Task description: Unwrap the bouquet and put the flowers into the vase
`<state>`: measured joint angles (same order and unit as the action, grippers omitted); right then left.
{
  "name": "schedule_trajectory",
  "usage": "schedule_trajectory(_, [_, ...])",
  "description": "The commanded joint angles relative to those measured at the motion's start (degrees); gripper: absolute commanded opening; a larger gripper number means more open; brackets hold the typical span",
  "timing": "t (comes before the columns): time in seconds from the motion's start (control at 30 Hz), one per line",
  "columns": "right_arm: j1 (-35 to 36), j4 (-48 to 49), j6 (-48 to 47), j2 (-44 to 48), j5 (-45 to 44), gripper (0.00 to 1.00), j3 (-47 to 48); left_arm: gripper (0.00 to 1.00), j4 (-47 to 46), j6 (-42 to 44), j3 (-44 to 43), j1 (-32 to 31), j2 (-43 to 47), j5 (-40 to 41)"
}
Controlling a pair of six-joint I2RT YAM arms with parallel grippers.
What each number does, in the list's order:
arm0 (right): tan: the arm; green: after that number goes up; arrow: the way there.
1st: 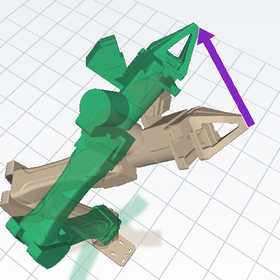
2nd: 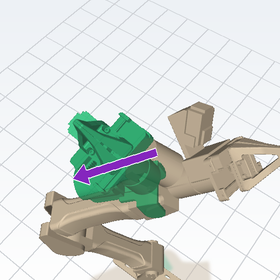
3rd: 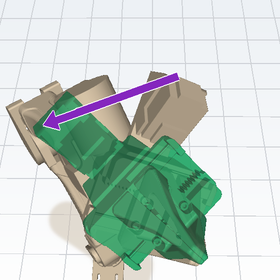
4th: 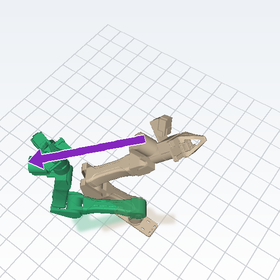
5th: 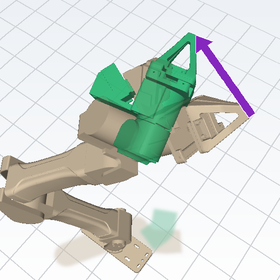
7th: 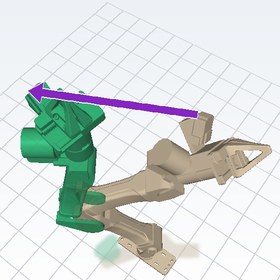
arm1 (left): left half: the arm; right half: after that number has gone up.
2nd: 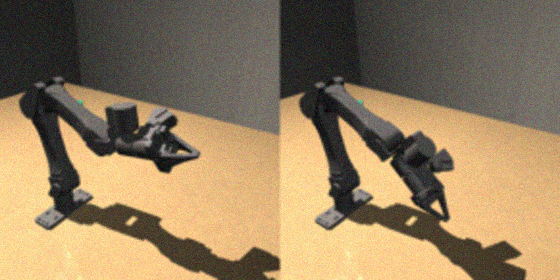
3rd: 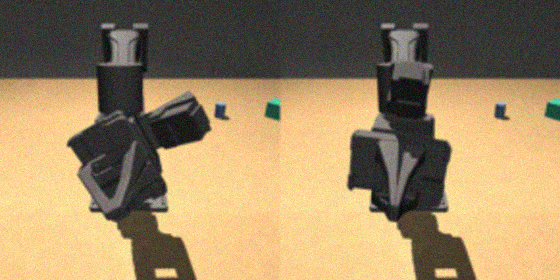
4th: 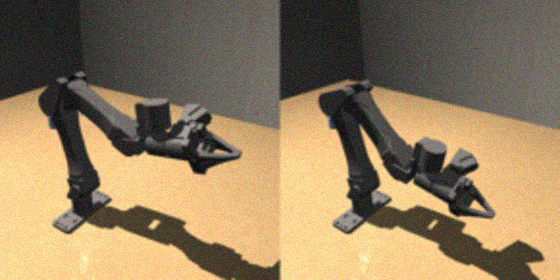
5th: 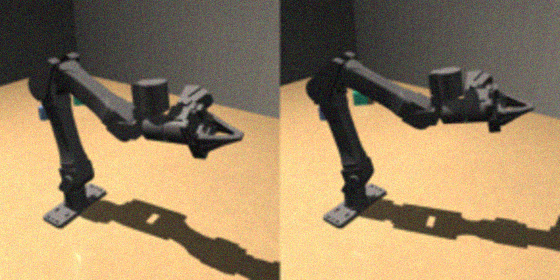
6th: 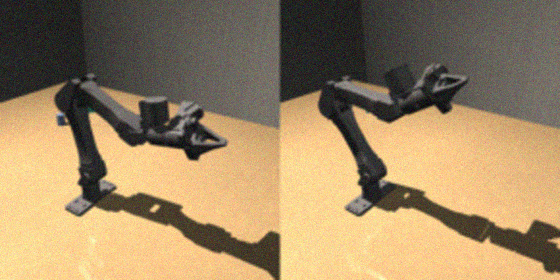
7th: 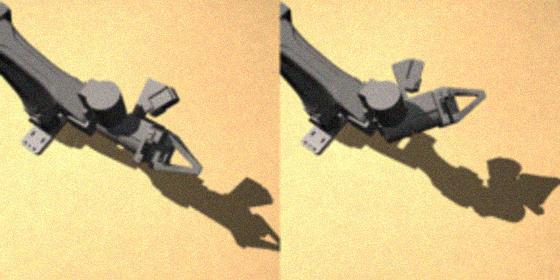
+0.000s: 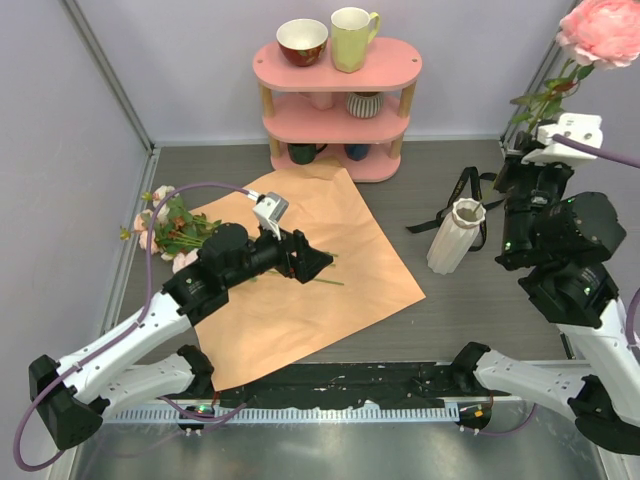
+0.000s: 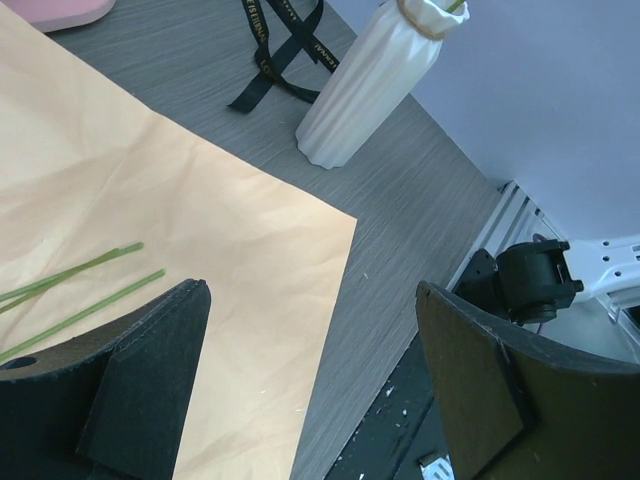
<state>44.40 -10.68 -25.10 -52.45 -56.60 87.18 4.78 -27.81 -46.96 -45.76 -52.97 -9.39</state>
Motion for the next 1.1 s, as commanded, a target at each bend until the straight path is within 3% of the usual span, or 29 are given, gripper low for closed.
schedule_trajectory(0.0, [-0.11, 3.9, 0.93, 1.47, -1.32, 0.01, -5.86, 0.88, -1.61, 0.74, 0.55, -0.21, 0.15, 0.95])
schedule_trajectory(0.33, [-3.0, 13.22, 10.07, 3.75, -2.55, 0.01, -29.32, 0.87, -1.87, -0.66, 0.38, -0.21, -0.91, 0.77])
schedule_trajectory(0.57, [-7.92, 13.84, 15.78, 5.6, -3.17, 0.01, -34.0, 0.87, -1.61, -1.37, 0.99, -0.21, -0.56, 1.04])
schedule_trajectory(1.07, [-11.09, 16.48, 22.02, 4.37, -3.34, 0.01, -40.42, 0.87, -1.87, -1.37, 2.22, -0.21, -0.38, 1.74])
